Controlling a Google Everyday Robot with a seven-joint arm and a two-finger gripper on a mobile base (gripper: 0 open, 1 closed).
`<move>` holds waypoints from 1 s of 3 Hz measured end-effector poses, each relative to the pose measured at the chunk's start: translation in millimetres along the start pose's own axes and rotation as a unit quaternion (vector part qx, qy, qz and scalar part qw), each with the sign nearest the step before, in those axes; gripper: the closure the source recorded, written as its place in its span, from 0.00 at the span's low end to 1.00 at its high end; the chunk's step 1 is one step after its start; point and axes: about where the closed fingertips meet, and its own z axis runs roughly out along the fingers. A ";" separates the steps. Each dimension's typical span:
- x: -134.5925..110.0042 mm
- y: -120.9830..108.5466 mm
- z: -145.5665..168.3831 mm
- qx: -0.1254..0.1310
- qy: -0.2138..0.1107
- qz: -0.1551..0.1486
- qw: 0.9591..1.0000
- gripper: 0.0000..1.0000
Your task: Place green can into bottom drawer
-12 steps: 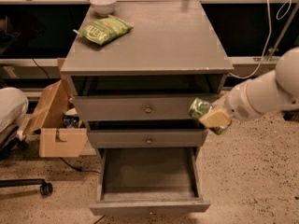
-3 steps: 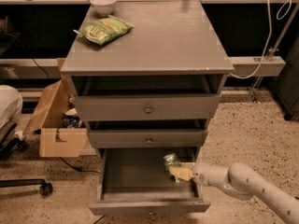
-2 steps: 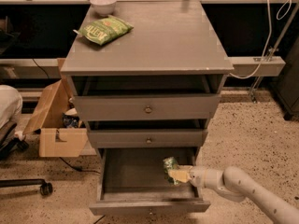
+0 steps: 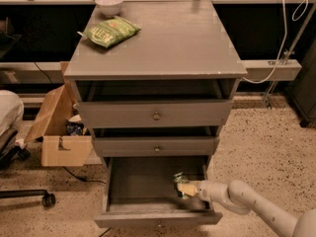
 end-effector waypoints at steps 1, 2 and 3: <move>2.9 -10.9 14.6 0.015 0.021 0.000 1.000 0.50; 1.9 -15.7 24.8 0.022 0.036 -0.003 0.999 0.27; 0.0 -23.5 24.3 0.017 0.036 0.005 0.999 0.00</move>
Offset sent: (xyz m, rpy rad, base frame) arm 0.0272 0.0085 -0.0290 -0.1126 0.0553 0.0233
